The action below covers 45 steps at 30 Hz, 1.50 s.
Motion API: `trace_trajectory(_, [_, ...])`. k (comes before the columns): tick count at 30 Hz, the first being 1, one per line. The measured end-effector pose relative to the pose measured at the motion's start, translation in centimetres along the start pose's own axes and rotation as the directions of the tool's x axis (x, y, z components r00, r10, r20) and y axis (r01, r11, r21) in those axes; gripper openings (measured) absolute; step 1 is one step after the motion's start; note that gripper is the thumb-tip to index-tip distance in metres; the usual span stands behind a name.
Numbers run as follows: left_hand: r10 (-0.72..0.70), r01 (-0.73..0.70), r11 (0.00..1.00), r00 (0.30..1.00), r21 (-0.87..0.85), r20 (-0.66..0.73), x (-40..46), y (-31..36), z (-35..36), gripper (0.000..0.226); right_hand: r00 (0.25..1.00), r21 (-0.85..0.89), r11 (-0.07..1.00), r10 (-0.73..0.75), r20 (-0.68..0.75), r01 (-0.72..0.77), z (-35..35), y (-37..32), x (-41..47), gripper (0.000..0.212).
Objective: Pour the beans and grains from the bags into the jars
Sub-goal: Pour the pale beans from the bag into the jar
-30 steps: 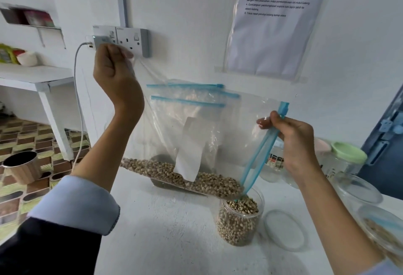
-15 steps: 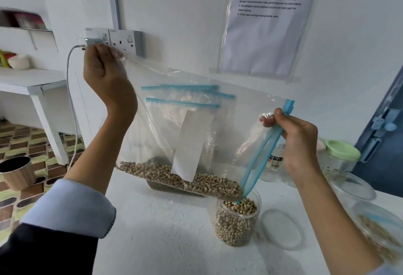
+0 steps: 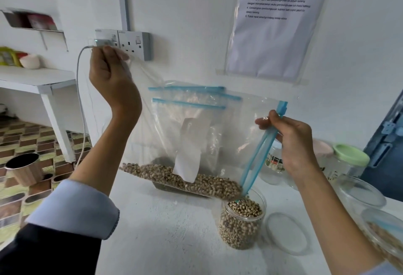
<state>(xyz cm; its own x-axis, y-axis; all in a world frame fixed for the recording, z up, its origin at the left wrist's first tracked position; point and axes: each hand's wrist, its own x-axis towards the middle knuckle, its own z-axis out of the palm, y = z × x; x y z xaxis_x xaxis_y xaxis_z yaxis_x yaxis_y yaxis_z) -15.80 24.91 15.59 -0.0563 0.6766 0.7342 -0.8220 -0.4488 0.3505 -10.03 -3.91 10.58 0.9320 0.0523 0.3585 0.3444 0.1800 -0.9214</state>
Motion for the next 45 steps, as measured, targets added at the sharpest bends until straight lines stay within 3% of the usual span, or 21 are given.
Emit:
trace_trajectory(10, [-0.019, 0.020, 0.999, 1.000, 0.034, -0.011, -0.4, -0.3, -0.2, 0.025, 0.995, -0.017, 0.998, -0.057, -0.085, 0.055, -0.6, 0.5, 0.2, 0.025])
trace_trajectory(13, [-0.044, 0.044, 0.999, 0.999, 0.026, 0.000, -0.6, -0.2, 0.0, 0.023, 0.999, -0.024, 0.999, -0.029, -0.032, 0.029, -0.7, 0.4, 0.1, 0.024])
trace_trajectory(16, [-0.032, 0.032, 0.999, 0.999, 0.013, 0.004, -0.6, -0.2, 0.1, 0.023, 0.993, -0.003, 0.999, -0.053, -0.105, 0.053, -1.1, 0.4, -0.1, 0.025])
trace_trajectory(20, [-0.027, 0.027, 1.000, 0.999, 0.004, 0.038, -0.6, 0.2, 0.6, 0.021, 0.999, 0.015, 1.000, -0.021, -0.049, 0.022, -0.9, 0.2, -0.5, 0.025])
trace_trajectory(23, [-0.008, 0.008, 1.000, 1.000, -0.003, 0.027, -0.3, 0.3, 0.7, 0.023, 0.990, 0.043, 0.997, -0.060, -0.129, 0.066, -1.0, 0.3, -0.6, 0.032])
trace_trajectory(26, [-0.011, 0.012, 1.000, 0.999, -0.015, 0.041, -0.4, 0.5, 0.7, 0.023, 0.996, 0.023, 0.998, -0.064, -0.064, 0.066, -0.7, 0.5, -1.0, 0.027])
trace_trajectory(35, [0.010, -0.010, 1.000, 1.000, -0.011, 0.010, -0.1, 0.7, 0.2, 0.024, 0.992, 0.018, 0.997, -0.069, -0.103, 0.071, -0.3, 0.6, -0.5, 0.026])
trace_trajectory(38, [0.011, -0.011, 1.000, 1.000, 0.002, 0.011, 0.0, 1.0, 0.1, 0.023, 0.998, 0.009, 0.999, -0.053, -0.024, 0.053, -0.1, 0.6, -0.5, 0.025])
trace_trajectory(42, [0.011, -0.011, 1.000, 1.000, 0.013, -0.005, -0.1, 1.0, 0.1, 0.025, 0.994, 0.018, 0.997, -0.074, -0.076, 0.076, -0.3, 0.6, -0.3, 0.023])
trace_trajectory(45, [0.001, -0.001, 1.000, 1.000, 0.014, 0.011, -0.2, 1.1, 0.1, 0.024, 0.998, 0.004, 0.999, -0.054, -0.019, 0.054, -0.4, 0.5, -0.4, 0.022])
